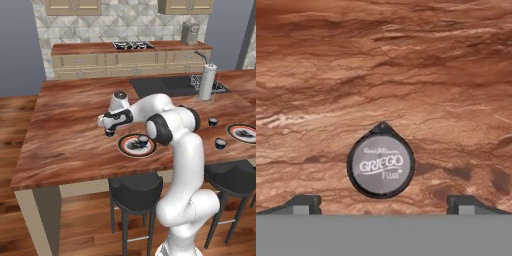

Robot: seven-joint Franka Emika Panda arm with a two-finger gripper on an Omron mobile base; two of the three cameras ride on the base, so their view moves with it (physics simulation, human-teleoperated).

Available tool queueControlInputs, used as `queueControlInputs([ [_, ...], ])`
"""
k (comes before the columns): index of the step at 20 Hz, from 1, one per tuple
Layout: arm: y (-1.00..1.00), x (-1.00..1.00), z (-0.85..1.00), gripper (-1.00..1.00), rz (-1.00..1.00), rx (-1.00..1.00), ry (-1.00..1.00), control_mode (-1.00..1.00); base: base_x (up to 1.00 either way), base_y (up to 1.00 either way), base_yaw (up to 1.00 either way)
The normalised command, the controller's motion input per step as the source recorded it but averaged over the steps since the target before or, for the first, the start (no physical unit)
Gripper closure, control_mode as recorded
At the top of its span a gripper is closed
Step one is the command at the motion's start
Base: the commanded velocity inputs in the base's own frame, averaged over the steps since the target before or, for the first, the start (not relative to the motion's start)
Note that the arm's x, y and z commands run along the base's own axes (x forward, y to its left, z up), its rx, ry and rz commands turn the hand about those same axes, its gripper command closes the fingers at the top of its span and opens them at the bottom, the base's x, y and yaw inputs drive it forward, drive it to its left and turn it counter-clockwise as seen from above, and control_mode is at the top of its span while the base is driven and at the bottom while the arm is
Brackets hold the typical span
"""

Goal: Place two yogurt containers on each plate.

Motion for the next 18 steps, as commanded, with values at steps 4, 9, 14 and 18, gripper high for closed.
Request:
queueControlInputs([
  [4, 0.01, 0.07, -0.17, -1.0, 0.01, 0.0, 0.0, -1.0, 0.0, 0.0, 0.0],
  [9, 0.01, 0.04, -0.23, -1.0, 0.01, 0.0, 0.03, -1.0, 0.0, 0.0, 0.0],
  [14, 0.18, 0.21, -0.21, -1.0, 0.01, 0.0, 0.03, -1.0, 0.0, 0.0, 0.0],
  [18, 0.14, 0.28, -0.17, -1.0, 0.02, 0.0, 0.01, -1.0, 0.0, 0.0, 0.0],
])
